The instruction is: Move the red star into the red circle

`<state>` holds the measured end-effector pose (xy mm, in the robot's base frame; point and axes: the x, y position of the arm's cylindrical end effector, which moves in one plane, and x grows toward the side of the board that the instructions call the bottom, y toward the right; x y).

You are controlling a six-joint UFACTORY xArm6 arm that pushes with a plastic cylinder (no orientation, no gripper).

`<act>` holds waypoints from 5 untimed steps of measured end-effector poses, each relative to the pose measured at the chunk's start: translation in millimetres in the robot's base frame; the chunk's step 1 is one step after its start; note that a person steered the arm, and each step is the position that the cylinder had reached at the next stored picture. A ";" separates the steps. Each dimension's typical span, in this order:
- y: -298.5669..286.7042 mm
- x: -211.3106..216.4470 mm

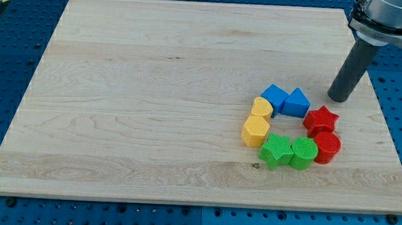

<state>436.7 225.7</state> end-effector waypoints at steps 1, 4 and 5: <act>0.0 0.0; -13.8 22.4; -25.3 28.7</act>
<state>465.3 200.4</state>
